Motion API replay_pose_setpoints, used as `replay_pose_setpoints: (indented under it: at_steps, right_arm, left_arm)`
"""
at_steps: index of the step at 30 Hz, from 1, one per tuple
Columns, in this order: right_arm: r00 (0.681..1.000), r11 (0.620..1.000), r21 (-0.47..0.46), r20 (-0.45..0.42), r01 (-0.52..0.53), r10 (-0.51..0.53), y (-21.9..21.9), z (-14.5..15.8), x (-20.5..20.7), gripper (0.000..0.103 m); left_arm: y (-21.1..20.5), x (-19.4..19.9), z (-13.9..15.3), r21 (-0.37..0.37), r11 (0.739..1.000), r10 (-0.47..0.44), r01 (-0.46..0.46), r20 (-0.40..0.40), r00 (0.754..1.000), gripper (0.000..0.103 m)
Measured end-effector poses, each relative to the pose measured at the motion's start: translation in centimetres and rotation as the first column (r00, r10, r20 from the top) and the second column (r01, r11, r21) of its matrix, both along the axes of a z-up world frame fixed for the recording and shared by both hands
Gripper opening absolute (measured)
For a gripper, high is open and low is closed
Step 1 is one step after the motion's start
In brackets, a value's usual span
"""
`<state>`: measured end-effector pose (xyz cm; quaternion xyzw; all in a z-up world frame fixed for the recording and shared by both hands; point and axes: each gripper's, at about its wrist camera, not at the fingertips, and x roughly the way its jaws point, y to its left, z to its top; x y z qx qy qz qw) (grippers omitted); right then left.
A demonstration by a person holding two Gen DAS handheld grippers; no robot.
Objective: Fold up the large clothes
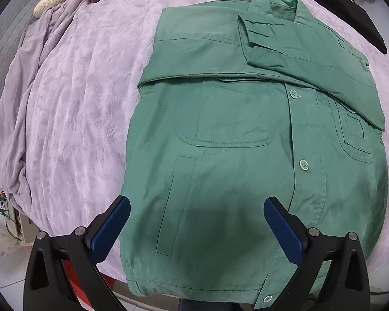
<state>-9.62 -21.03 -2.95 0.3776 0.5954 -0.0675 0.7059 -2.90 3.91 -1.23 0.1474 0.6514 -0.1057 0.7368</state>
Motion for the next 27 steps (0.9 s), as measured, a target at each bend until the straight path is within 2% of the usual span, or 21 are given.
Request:
replay_pose_setpoints:
  at_steps: [13,27]
  right_arm:
    - [0.998,0.999,0.020,-0.040,0.047,-0.046,0.5,-0.3,-1.1,0.103]
    - [0.990,0.996,0.022,-0.121,0.081,-0.078,6.2,-2.8,-3.4,0.103]
  left_arm:
    - [2.4,0.1,-0.6,-0.013,1.000,0.021,-0.021,-0.014,1.000,0.103]
    - [10.1,-1.6,-4.3,-0.042,0.999,0.018,-0.022,-0.089,0.996,0.103]
